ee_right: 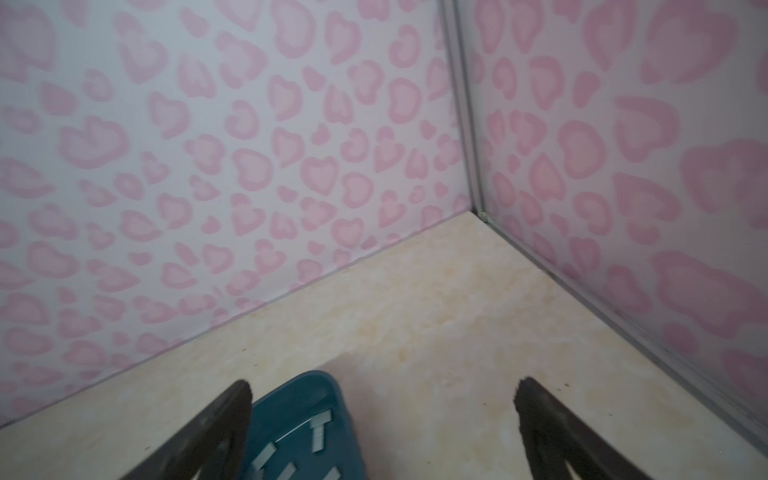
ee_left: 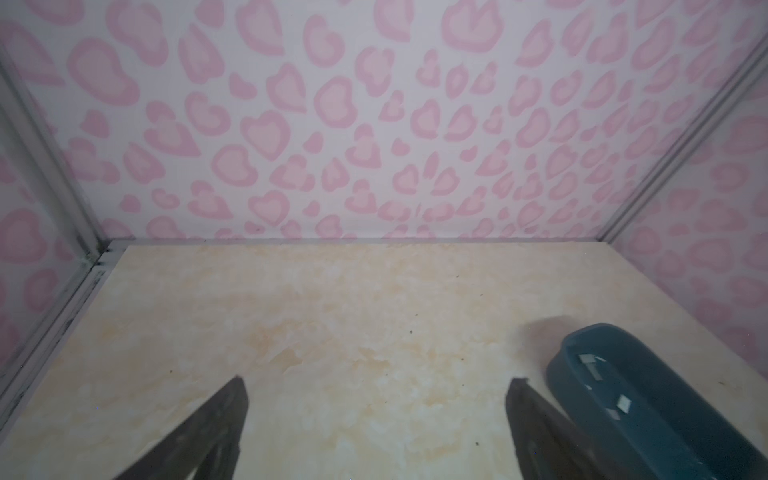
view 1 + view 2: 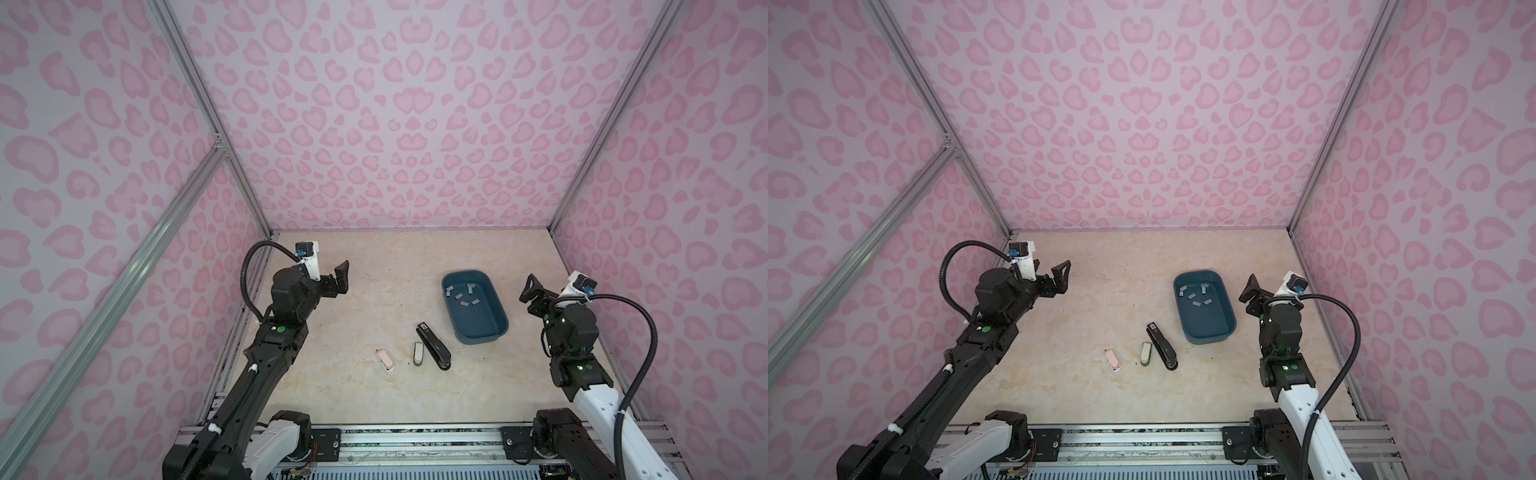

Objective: Load the staples into the stapler
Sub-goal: 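Raise both grippers from rest and open them above the table, then reach the left gripper to the black stapler and grasp its body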

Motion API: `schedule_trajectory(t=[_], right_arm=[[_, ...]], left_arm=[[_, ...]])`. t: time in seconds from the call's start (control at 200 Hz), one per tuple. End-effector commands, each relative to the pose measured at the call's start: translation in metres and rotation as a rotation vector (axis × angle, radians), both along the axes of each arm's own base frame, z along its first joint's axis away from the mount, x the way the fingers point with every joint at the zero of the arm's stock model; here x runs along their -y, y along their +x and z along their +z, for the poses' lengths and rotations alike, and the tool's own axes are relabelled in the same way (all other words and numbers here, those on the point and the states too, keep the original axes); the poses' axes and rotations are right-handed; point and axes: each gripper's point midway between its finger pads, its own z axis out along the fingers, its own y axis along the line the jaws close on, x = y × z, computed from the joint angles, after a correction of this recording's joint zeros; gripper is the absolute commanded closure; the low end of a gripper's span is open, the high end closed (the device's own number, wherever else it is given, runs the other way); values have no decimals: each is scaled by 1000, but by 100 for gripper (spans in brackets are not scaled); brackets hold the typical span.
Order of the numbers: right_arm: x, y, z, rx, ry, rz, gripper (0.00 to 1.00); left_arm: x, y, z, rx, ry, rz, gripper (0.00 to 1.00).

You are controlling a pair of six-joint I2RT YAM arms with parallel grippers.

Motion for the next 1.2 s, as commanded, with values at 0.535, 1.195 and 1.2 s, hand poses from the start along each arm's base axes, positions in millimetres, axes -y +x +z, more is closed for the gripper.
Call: schedule_trajectory(t=[0.535, 1.195, 1.2], right_arm=[[-63, -59, -41, -41, -72, 230, 1], [65, -46, -136, -190, 301, -201, 5], [66, -46, -135, -184, 300, -202, 5]], left_arm=[[57, -36, 128, 302, -38, -372, 4], [248, -170, -116, 334, 858, -1512, 34], [248, -169, -117, 330, 861, -1514, 34]])
